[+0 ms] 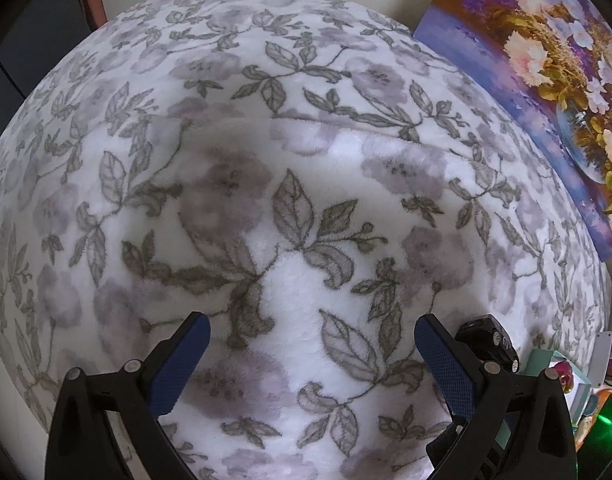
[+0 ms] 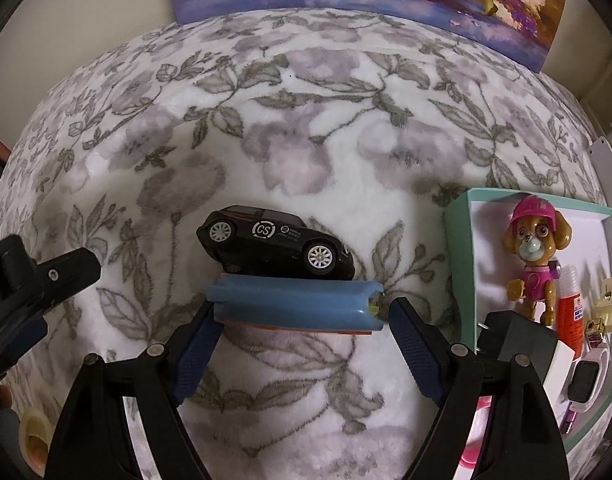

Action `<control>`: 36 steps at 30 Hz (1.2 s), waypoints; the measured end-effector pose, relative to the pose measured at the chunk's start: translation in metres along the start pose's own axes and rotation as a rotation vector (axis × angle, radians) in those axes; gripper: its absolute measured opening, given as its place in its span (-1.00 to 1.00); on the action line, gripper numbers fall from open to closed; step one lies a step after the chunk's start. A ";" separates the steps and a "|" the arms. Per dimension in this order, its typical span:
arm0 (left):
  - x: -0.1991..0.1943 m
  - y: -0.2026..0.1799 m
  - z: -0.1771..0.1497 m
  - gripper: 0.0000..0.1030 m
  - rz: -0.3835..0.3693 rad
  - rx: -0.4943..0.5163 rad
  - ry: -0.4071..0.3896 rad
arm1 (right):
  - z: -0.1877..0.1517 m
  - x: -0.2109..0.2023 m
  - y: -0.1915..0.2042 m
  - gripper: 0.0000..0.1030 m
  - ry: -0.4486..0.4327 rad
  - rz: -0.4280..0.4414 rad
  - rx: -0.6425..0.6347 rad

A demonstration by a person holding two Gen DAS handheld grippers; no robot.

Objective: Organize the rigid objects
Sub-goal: 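Grasp the blue-and-orange case with the right gripper, then grasp the black toy car with the left gripper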

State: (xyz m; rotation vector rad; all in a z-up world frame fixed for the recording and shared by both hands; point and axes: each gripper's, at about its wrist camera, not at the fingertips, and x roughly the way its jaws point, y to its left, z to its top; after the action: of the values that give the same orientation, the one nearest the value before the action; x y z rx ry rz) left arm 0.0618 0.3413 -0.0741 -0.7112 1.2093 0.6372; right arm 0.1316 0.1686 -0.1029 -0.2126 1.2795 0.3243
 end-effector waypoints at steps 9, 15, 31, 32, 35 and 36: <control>0.000 -0.001 -0.001 1.00 -0.002 0.003 0.005 | -0.002 0.000 0.008 0.39 -0.012 0.005 -0.010; -0.002 -0.005 -0.002 1.00 -0.010 0.013 0.005 | -0.001 -0.015 0.003 0.39 -0.006 0.014 -0.007; -0.011 -0.043 -0.008 1.00 -0.074 0.111 -0.036 | 0.022 -0.067 -0.076 0.39 -0.090 0.035 0.140; -0.011 -0.049 -0.009 1.00 -0.078 0.129 -0.039 | 0.022 -0.067 -0.083 0.39 -0.091 0.033 0.153; -0.011 -0.065 -0.015 1.00 -0.099 0.186 -0.048 | 0.023 -0.067 -0.100 0.39 -0.090 0.032 0.190; -0.012 -0.070 -0.017 1.00 -0.107 0.203 -0.049 | 0.023 -0.067 -0.105 0.39 -0.091 0.032 0.201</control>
State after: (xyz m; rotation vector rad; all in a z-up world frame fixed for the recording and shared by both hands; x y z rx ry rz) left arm 0.1024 0.2829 -0.0561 -0.5825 1.1639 0.4338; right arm 0.1729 0.0697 -0.0343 -0.0069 1.2177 0.2280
